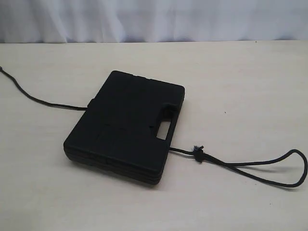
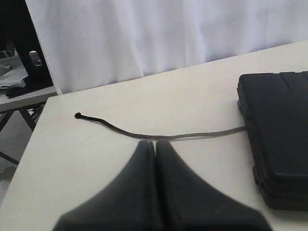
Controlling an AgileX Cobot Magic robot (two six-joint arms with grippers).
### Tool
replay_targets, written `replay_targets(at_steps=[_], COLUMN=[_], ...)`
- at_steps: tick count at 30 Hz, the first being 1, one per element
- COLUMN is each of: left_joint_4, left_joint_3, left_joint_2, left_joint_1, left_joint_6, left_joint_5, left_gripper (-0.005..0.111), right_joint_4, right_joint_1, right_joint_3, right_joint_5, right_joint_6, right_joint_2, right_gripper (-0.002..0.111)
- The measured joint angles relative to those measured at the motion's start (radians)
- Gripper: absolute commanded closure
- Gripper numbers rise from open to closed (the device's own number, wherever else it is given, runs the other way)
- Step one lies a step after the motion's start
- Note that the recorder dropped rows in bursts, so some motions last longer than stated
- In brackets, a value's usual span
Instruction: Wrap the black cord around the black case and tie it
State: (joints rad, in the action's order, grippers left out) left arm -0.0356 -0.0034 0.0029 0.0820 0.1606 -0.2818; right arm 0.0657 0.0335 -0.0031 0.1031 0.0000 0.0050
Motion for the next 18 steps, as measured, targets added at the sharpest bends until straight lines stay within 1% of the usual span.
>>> replay_targets(at_steps=[3,6,9,11,13,15,18], left_joint_4=[0.000,-0.050,-0.213,-0.348,-0.439,-0.483,-0.505], left_joint_3=[0.000,0.000,0.000,0.000,0.000,0.000,0.000], left_joint_2=[0.000,0.000,0.000,0.000,0.000,0.000,0.000], left_joint_1=[0.000,0.000,0.000,0.000,0.000,0.000,0.000], left_joint_6=[0.000,-0.012,-0.070,-0.140,-0.208,-0.274,-0.362], left_joint_5=[0.033,0.143,0.270,0.359,0.430,0.497,0.610], left_gripper=[0.107,0.107,0.107,0.107,0.107,0.107,0.107], right_joint_4=[0.000,0.000,0.000,0.000,0.010,0.049,0.152], right_joint_1=[0.000,0.000,0.000,0.000,0.000,0.000,0.000], right_joint_3=[0.000,0.000,0.000,0.000,0.000,0.000,0.000], right_joint_5=[0.000,0.000,0.000,0.000,-0.016,-0.037,-0.067], right_joint_6=[0.000,0.000,0.000,0.000,0.000,0.000,0.000], right_joint_2=[0.000,0.000,0.000,0.000,0.000,0.000,0.000], right_gripper=[0.104,0.104,0.104,0.104,0.104,0.104,0.104])
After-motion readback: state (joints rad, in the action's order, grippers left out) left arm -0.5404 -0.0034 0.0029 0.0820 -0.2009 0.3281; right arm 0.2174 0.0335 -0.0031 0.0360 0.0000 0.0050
